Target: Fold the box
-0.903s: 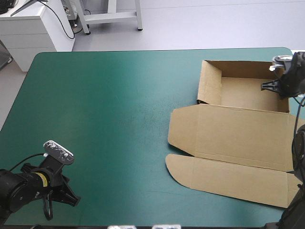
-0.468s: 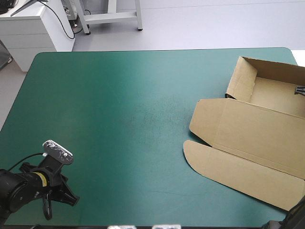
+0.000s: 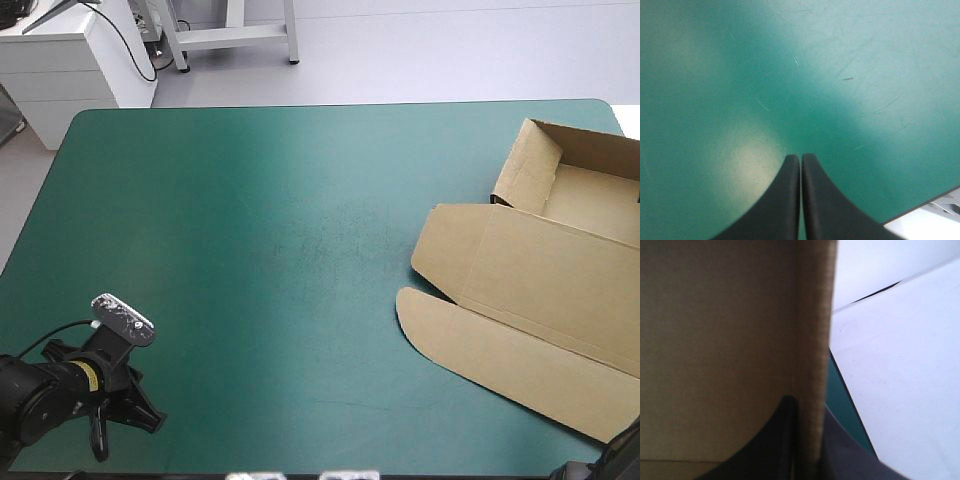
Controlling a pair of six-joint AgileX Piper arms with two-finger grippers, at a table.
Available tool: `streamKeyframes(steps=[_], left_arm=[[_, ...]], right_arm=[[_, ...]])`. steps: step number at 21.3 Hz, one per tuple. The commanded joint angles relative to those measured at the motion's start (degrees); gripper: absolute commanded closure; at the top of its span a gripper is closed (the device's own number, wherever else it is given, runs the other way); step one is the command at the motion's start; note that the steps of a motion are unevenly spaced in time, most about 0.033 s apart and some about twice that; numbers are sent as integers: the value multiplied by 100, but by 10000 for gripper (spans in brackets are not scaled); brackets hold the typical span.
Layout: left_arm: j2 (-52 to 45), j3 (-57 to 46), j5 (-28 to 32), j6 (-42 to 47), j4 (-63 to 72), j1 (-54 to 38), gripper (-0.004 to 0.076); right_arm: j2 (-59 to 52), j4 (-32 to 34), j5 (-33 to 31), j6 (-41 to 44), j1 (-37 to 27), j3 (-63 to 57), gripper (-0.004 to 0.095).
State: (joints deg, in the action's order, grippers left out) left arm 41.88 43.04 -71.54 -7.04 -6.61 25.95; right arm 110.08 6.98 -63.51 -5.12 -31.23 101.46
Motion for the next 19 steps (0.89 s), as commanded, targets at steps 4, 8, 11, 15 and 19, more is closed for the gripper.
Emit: streamKeyframes(steps=[4,8,11,15,19], left_arm=[[-3,130,-226,-48,-33,16,731],[-3,130,-226,-48,-33,16,731],[-3,130,-226,-48,-33,16,731],[-3,130,-226,-48,-33,16,731],[-3,130,-216,-48,-24,16,731]], right_arm=[[-330,223,314,82,-93,179,223],[-330,223,314,92,-93,179,-31],[-363,159,203,92,-93,208,-18],[-584,-171,-89,-123,-93,473,-18],[-927,-455,-579,-485,-93,750,170]])
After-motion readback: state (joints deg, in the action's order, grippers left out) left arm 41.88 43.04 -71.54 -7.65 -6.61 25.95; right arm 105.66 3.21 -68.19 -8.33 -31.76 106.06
